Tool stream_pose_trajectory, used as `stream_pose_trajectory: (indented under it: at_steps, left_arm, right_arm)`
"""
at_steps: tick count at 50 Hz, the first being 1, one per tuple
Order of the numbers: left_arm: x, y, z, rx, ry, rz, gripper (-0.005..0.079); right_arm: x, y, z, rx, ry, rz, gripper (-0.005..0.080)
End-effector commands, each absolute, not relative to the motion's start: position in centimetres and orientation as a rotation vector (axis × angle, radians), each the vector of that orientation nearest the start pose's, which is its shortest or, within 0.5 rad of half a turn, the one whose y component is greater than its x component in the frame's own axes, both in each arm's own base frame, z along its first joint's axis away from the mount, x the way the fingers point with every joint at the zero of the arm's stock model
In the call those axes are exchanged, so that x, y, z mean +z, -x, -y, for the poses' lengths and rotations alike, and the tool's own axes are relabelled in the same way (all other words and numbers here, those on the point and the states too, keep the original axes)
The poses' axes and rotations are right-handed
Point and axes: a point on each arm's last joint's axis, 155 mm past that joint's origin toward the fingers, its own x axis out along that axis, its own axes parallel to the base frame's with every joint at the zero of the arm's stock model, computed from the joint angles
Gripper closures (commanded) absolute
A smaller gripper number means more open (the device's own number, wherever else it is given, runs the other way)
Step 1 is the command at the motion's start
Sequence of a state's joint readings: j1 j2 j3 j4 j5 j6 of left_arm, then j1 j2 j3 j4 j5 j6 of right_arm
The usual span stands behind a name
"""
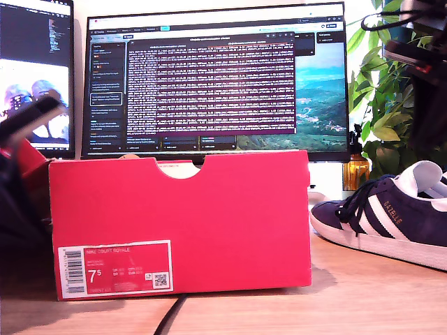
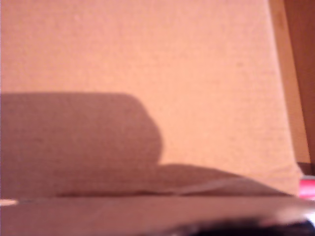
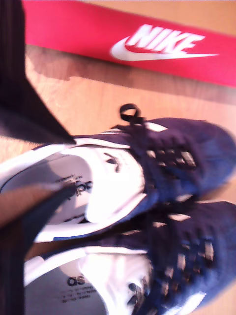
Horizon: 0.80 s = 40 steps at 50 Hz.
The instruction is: Pack the blue shoes by picking the first shoe and placing it inside the red shoebox, left side, then picking and rotating the second shoe and placing it in the shoebox
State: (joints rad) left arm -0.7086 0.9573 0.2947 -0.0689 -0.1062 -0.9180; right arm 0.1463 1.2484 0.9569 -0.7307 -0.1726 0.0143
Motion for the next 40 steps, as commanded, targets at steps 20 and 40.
stream_pose_trajectory:
  at_steps: [20,40]
  left_arm:
    - [6.8,-24.1,18.2,-0.258,0.610,-0.801,0.0762]
    - [6.8,-24.1,18.2,-0.257,0.609,-0.802,0.0762]
  right_arm:
    - [9.1,-29.6,-7.9,0.326,0.173,-1.182,0.0443]
    - [5.1,-28.3,-8.7,0.366,0.238,-1.336,0.0411]
